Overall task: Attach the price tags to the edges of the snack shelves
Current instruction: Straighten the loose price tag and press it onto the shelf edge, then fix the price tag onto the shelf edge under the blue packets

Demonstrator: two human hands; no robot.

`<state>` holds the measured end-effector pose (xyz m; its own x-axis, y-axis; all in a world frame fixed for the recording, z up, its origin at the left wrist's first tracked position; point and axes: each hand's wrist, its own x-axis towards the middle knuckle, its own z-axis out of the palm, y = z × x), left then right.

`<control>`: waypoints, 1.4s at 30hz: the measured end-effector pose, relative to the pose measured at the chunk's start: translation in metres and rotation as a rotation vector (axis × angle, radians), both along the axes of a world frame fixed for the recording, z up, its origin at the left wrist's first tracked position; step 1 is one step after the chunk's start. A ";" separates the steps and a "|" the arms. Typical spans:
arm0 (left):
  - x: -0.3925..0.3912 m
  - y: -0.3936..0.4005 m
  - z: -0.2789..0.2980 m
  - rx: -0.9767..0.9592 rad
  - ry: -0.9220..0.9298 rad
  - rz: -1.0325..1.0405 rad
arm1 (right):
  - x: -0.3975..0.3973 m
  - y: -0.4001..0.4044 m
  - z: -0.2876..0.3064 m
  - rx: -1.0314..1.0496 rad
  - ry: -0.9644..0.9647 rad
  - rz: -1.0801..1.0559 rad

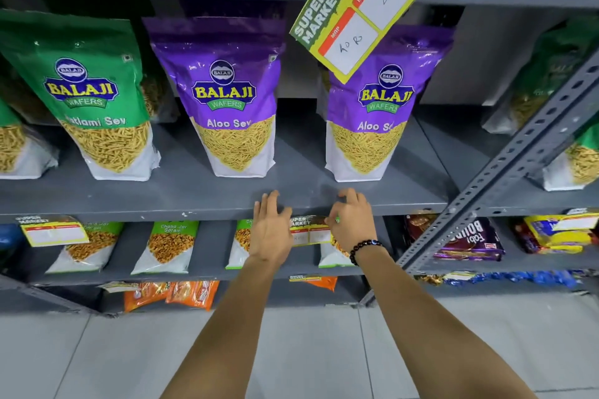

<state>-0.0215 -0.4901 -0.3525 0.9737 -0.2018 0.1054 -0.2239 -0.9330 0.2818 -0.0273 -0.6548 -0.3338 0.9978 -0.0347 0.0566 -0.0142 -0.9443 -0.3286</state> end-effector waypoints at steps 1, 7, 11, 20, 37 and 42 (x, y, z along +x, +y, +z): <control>0.000 -0.002 0.000 -0.002 -0.009 0.012 | 0.001 0.000 0.001 -0.015 -0.008 0.001; 0.002 -0.005 0.017 -0.040 0.004 0.091 | 0.003 -0.001 0.010 -0.004 -0.015 -0.006; 0.003 -0.007 0.018 -0.011 0.033 0.113 | 0.005 0.000 0.011 0.005 -0.001 -0.014; 0.014 -0.014 0.024 -0.047 0.060 0.225 | 0.008 0.007 0.006 0.153 -0.098 -0.136; -0.006 -0.005 0.090 -0.073 -0.305 0.144 | -0.018 0.010 0.070 0.032 -0.429 -0.059; -0.013 -0.003 0.180 -0.178 -0.689 0.142 | -0.024 0.017 0.169 0.057 -0.838 -0.070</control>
<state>-0.0349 -0.4932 -0.1721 0.6902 -0.0008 0.7236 -0.2850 -0.9195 0.2708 -0.0515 -0.6376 -0.1649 0.6215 -0.1203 0.7741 0.1976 -0.9321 -0.3035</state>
